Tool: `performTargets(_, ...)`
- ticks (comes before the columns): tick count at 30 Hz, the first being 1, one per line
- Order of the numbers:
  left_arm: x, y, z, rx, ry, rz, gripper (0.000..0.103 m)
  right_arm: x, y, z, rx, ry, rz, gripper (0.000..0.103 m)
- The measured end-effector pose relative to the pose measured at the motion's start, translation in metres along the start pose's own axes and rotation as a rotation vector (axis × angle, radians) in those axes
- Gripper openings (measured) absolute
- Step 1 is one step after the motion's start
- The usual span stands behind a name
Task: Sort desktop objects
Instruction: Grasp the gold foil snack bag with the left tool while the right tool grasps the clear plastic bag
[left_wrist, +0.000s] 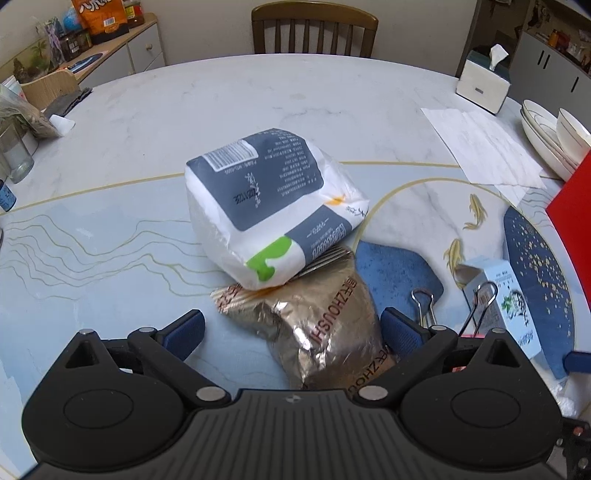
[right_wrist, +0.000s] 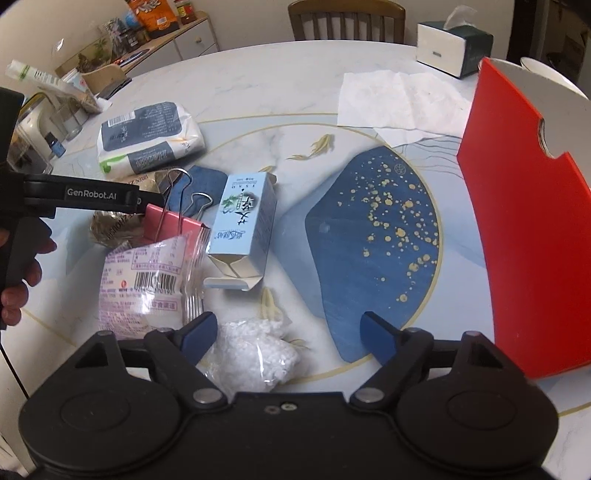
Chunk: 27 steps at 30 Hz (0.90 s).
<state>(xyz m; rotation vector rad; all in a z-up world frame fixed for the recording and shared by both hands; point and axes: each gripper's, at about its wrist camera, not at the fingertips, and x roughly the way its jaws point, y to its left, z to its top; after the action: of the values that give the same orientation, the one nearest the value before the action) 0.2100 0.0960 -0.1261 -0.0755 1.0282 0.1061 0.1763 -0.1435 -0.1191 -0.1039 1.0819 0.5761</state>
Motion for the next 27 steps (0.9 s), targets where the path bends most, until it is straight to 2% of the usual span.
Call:
performTargets(4,-0.003,0.004,-0.006,0.006,-0.010,-0.039,0.095,-0.002,0.003,-0.004,-0.043,0.005,-0.013,0.082)
performTargets(7,-0.007,0.006,-0.009,0.013,-0.019,-0.078,0.081,-0.004,0.008,-0.010,-0.094,0.009,-0.031,0.080)
performTargets(9,-0.010,0.004,-0.011,0.029,-0.029,-0.098,0.068,-0.005,0.010,-0.014,-0.119,0.011,-0.030,0.078)
performTargets(12,-0.012,0.002,-0.013,0.032,-0.033,-0.112,0.061,-0.008,0.014,-0.020,-0.164,0.010,-0.046,0.073)
performTargets(18,-0.016,0.004,-0.017,0.039,-0.039,-0.118,0.056,-0.012,0.019,-0.025,-0.196,0.010,-0.052,0.058)
performTargets(22,-0.021,0.008,-0.021,0.035,-0.039,-0.122,0.054,-0.014,0.019,-0.025,-0.202,0.006,-0.055,0.052)
performTargets(27,-0.028,0.015,-0.026,0.011,-0.044,-0.137,0.049,-0.016,0.016,-0.024,-0.184,-0.008,-0.054,0.033)
